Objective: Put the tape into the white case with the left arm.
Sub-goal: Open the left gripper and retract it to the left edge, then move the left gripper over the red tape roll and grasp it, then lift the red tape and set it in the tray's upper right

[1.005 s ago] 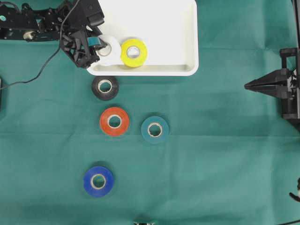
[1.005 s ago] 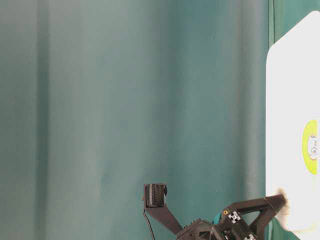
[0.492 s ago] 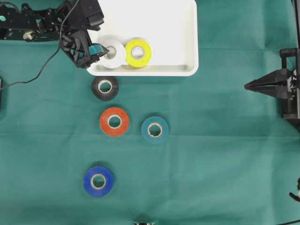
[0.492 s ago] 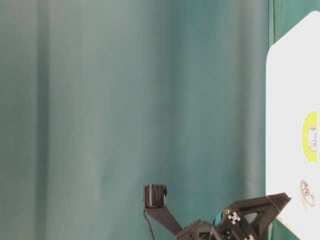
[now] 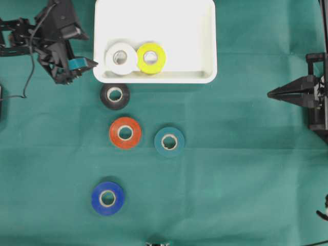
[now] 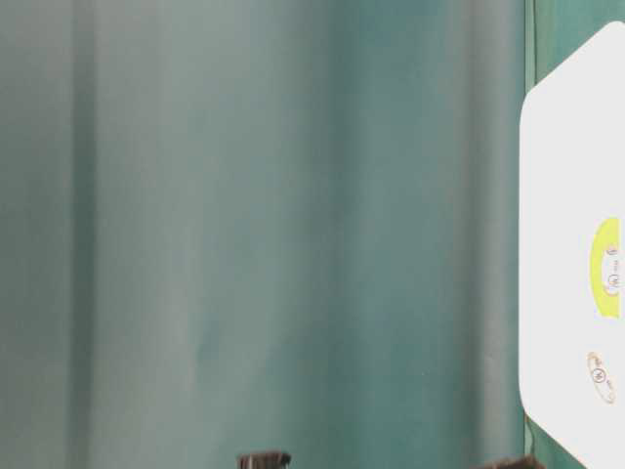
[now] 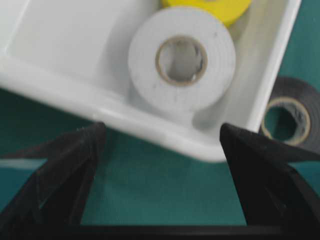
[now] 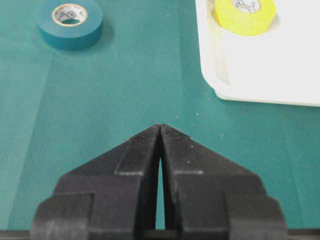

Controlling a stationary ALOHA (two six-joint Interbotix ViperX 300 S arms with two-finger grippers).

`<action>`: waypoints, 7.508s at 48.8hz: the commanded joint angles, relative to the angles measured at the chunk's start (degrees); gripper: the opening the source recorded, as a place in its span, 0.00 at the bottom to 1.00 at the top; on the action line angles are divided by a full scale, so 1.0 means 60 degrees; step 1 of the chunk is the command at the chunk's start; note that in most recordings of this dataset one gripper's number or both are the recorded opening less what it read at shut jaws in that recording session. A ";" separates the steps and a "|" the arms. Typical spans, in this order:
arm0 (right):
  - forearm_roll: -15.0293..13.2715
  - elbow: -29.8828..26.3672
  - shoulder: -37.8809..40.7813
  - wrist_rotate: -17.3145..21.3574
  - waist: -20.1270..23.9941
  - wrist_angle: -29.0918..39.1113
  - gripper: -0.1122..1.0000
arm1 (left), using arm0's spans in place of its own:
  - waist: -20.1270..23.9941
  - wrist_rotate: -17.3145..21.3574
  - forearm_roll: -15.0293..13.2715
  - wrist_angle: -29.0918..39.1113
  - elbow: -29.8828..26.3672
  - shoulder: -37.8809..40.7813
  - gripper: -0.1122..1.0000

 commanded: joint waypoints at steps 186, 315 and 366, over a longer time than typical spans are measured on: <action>-0.0264 -0.0103 0.0044 0.0015 -0.0044 -0.0103 0.01 | -0.3750 0.1831 0.0000 -0.1099 -0.1479 0.2109 0.90; -0.0264 -0.0088 0.0044 0.0015 -0.0029 -0.0103 0.01 | -0.4072 0.0820 -0.0015 -0.0732 -0.2739 0.3926 0.34; -0.0264 -0.0088 0.0029 0.0015 -0.0044 -0.0103 0.01 | -0.2637 0.0850 -0.0015 0.0234 -0.3809 0.2871 0.34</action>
